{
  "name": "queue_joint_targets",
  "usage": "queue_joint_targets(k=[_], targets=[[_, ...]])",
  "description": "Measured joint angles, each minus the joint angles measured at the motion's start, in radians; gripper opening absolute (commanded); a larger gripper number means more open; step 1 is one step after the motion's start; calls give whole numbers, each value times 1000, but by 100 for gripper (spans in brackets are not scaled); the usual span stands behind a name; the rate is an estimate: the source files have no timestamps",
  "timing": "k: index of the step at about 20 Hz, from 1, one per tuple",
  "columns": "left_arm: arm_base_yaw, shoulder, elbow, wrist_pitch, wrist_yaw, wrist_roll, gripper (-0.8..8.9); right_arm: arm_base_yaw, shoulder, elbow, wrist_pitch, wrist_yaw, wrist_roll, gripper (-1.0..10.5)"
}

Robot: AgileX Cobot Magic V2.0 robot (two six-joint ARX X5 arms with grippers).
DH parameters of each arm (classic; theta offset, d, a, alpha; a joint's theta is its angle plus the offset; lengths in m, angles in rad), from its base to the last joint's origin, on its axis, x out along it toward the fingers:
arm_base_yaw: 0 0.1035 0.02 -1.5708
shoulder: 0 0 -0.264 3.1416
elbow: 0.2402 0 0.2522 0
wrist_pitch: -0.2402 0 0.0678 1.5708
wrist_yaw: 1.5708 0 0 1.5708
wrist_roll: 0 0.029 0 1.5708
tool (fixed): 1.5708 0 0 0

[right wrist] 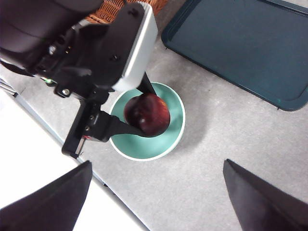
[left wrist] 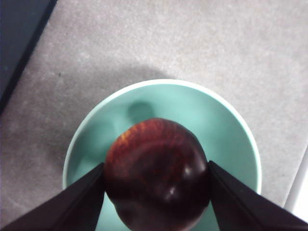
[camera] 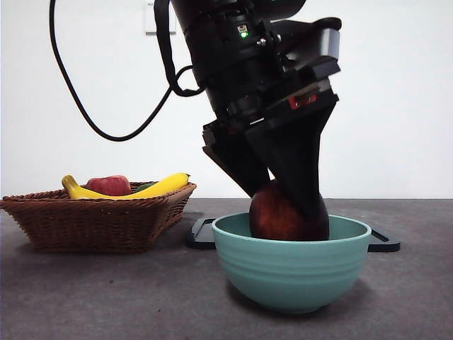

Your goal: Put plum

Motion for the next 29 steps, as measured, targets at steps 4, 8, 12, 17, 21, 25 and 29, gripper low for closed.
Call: queue_joint_targets(k=[4, 8, 12, 17, 21, 25, 29], targets=[[-2, 34, 0, -1, 0, 27, 266, 0, 0, 0, 0, 0, 0, 435], [-6, 52, 0, -1, -3, 34, 287, 0, 0, 0, 0, 0, 0, 435], [-10, 52, 0, -2, -3, 35, 450, 0, 0, 0, 0, 0, 0, 436], [-11, 52, 0, -3, -3, 37, 439, 0, 0, 0, 0, 0, 0, 435], [-10, 41, 11, -31, -3, 37, 438, 0, 0, 0, 0, 0, 0, 435], [20, -55, 61, -20, -3, 17, 438, 0, 0, 0, 0, 0, 0, 436], [91, -214, 68, -34, -1, -20, 437, 0, 0, 0, 0, 0, 0, 435]])
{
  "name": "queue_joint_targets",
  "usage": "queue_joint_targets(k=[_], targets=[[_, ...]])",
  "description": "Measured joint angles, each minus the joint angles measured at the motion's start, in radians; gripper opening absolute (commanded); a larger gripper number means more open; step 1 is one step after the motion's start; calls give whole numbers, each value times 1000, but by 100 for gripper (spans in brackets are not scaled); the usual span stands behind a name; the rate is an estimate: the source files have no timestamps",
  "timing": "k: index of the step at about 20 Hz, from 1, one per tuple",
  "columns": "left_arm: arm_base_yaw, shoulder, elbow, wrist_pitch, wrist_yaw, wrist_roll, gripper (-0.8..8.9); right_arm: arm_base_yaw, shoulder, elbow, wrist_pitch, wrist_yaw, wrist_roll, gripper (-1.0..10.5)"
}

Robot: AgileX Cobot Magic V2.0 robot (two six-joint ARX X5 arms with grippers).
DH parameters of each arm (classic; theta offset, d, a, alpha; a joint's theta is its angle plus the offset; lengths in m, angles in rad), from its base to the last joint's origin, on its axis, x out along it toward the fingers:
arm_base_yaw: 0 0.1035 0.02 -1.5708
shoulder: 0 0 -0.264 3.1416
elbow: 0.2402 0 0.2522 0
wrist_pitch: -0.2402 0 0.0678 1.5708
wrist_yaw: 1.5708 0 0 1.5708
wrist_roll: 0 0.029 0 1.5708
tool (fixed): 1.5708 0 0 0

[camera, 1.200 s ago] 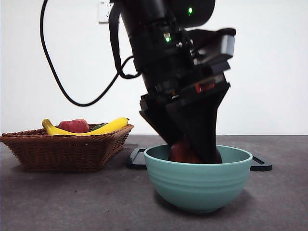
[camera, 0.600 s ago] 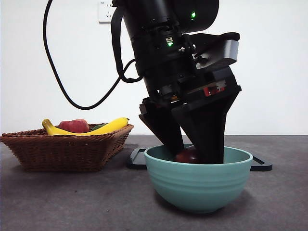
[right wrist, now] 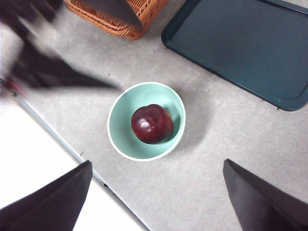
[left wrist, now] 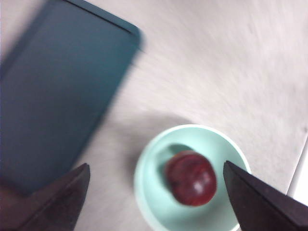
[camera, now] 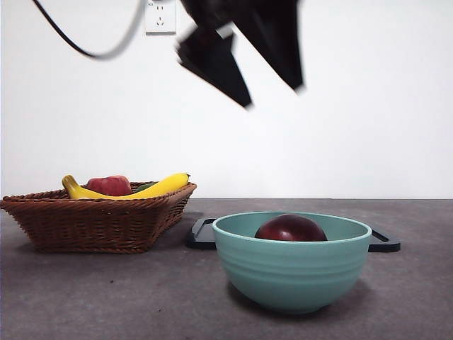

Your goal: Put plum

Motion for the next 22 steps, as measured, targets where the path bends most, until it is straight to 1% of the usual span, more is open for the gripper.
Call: queue_joint_targets(k=[4, 8, 10, 12, 15, 17, 19, 20, 22], targets=[[105, -151, 0, -35, 10, -45, 438, 0, 0, 0, 0, 0, 0, 435], [194, -309, -1, -117, 11, -61, 437, 0, 0, 0, 0, 0, 0, 435], [241, -387, -42, -132, 34, -68, 438, 0, 0, 0, 0, 0, 0, 436], [275, -469, -131, -138, 80, -81, 438, 0, 0, 0, 0, 0, 0, 435], [286, -595, -302, -140, 177, -107, 437, 0, 0, 0, 0, -3, 0, 436], [286, -663, -396, -145, 273, -118, 435, 0, 0, 0, 0, -18, 0, 435], [286, -715, -478, -157, 382, -126, 432, 0, 0, 0, 0, -52, 0, 436], [285, -728, -505, -164, 414, -128, 432, 0, 0, 0, 0, -54, 0, 435], [285, -733, -517, -185, 425, -132, 432, 0, 0, 0, 0, -54, 0, 436]])
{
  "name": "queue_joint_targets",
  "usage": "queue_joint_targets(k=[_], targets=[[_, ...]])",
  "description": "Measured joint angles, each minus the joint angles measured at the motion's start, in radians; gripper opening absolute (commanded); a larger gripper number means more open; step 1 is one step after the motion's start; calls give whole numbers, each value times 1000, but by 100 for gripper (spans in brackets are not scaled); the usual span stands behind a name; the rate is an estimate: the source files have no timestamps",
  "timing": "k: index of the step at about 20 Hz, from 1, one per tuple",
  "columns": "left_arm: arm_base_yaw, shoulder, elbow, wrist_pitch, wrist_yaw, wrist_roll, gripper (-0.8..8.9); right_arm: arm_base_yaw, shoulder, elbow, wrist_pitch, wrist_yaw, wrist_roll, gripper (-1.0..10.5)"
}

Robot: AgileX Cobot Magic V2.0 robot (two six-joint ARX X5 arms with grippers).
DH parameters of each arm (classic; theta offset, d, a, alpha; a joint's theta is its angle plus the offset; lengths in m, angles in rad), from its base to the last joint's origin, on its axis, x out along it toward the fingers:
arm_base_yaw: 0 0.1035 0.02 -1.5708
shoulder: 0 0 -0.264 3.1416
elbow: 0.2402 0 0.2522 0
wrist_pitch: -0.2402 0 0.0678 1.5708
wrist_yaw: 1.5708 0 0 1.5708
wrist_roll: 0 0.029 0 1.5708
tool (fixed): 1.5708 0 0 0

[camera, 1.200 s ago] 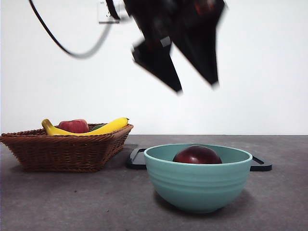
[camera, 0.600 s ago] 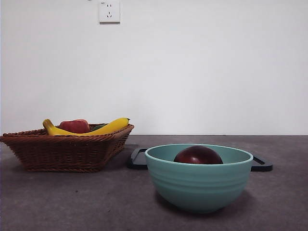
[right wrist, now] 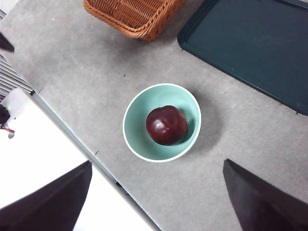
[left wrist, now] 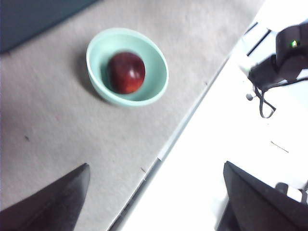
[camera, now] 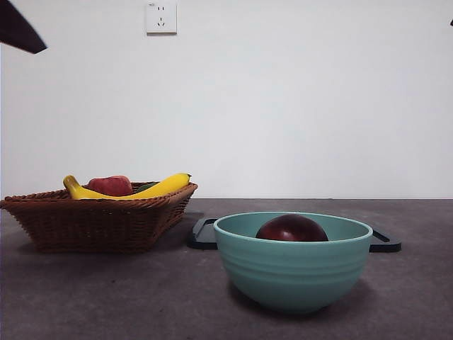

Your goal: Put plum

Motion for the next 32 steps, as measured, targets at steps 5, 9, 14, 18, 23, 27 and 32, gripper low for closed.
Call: queue_joint_targets(k=[5, 9, 14, 18, 23, 27, 32], targets=[[0, -2, 0, 10, 0, -3, 432, 0, 0, 0, 0, 0, 0, 435], [0, -2, 0, 10, 0, -10, 432, 0, 0, 0, -3, 0, 0, 435], [0, -2, 0, 13, 0, -11, 432, 0, 4, -2, -2, 0, 20, 435], [0, -2, 0, 34, 0, -13, 432, 15, 33, -122, 116, 1, 81, 434], [0, -2, 0, 33, 0, -14, 432, 89, 124, -259, 343, 59, 185, 412], [0, -2, 0, 33, 0, -14, 432, 156, 236, -286, 457, 166, 217, 347], [0, -2, 0, 33, 0, -14, 432, 230, 387, -288, 546, 276, 230, 258]])
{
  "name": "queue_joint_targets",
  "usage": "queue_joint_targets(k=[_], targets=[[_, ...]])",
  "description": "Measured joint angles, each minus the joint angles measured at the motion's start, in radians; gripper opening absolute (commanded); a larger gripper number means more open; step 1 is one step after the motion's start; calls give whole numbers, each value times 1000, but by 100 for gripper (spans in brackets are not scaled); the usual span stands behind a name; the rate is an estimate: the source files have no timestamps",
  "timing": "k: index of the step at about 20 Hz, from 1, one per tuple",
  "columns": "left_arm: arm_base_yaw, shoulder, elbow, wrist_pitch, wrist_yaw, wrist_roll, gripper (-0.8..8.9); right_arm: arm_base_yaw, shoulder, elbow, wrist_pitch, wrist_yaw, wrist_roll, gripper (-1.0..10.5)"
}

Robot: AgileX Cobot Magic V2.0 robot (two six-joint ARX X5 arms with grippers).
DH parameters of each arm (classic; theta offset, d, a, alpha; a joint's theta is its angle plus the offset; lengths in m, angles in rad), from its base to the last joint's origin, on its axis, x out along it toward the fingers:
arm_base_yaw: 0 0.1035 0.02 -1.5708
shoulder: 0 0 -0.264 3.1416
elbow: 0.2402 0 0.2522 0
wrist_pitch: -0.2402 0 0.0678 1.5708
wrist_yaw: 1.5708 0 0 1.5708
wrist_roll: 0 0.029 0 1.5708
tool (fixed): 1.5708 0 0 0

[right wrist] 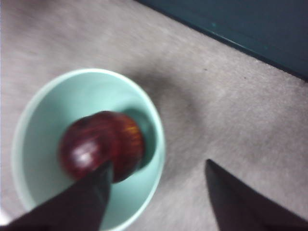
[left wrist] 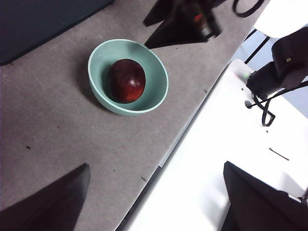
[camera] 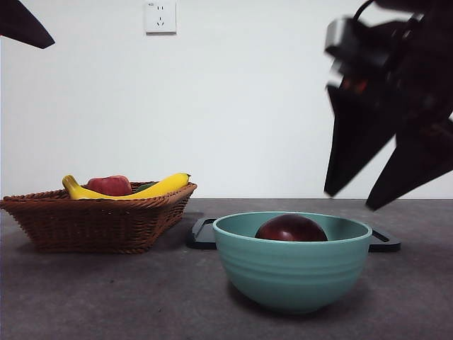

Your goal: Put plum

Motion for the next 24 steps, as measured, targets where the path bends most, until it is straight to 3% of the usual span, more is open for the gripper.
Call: queue_joint_targets(k=[7, 13, 20, 24], targets=[[0, 0, 0, 0, 0, 0, 432, 66, 125, -2, 83, 66, 24, 148], [0, 0, 0, 2, 0, 0, 432, 70, 149, -3, 95, 69, 37, 9], [0, 0, 0, 8, 0, 0, 433, 70, 148, 4, 94, 66, 42, 9], [0, 0, 0, 8, 0, 0, 433, 51, 148, 148, 40, 65, 42, 9]])
